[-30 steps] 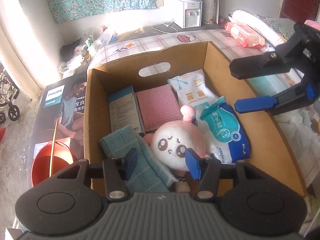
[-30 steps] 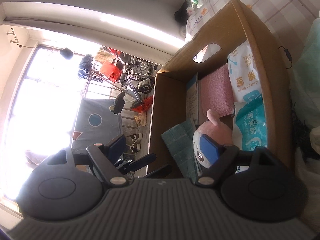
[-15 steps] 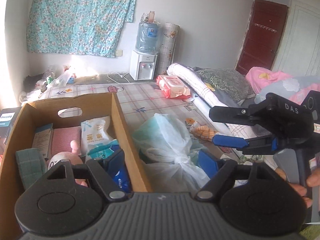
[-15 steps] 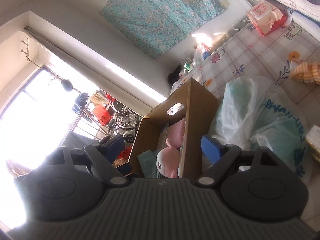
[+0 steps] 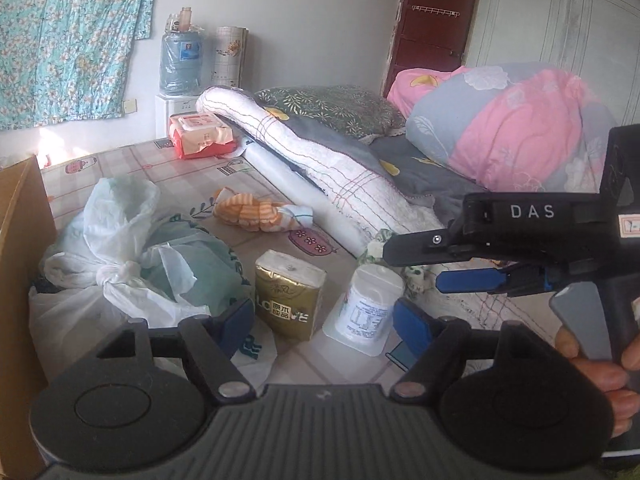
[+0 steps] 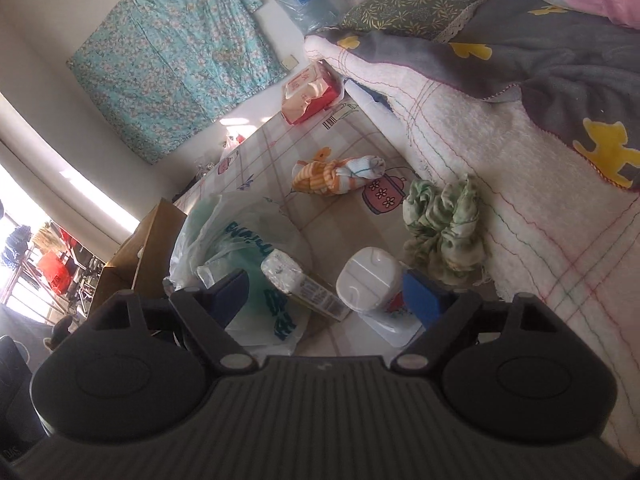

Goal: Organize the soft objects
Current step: 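Withdraw the right tool from the box toward the white cup on the mattress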

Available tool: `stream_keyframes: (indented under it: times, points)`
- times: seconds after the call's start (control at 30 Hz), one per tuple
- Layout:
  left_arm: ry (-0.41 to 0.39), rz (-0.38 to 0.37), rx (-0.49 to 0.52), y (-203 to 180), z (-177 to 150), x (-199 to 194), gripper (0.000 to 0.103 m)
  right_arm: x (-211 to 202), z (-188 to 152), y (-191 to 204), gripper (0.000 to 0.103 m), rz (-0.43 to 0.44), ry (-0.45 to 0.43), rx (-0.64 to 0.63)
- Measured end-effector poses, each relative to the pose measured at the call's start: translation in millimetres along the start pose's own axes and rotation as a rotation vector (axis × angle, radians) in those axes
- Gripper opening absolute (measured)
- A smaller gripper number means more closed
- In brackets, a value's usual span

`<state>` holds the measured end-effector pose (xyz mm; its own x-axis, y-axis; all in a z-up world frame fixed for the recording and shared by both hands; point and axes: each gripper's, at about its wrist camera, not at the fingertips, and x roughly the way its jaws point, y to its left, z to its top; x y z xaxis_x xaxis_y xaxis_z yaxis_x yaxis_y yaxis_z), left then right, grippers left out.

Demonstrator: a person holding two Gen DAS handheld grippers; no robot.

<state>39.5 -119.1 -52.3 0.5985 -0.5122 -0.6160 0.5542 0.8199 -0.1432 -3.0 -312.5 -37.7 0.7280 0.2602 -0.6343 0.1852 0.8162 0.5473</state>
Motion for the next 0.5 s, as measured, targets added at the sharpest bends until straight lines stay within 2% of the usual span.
stream_keyframes:
  times: [0.13,0.3,0.43,0.5]
  points:
    - [0.039,-0.034,-0.027,-1.6,-9.9,22.1,0.070,18.8,-4.6,-4.6,0.075,-0.055,0.040,-0.081]
    - [0.058,-0.031,-0.012,-7.9,-20.5,31.5,0.062,34.7,-4.0,3.6,0.064,-0.098,0.080,-0.190]
    - [0.078,-0.047,-0.019,-3.7,-22.9,36.1,0.061,37.6,-5.1,10.7,0.060,-0.103,0.066,-0.253]
    - [0.079,-0.042,-0.008,-3.4,-24.2,37.4,0.061,38.8,-4.7,13.3,0.054,-0.097,0.054,-0.269]
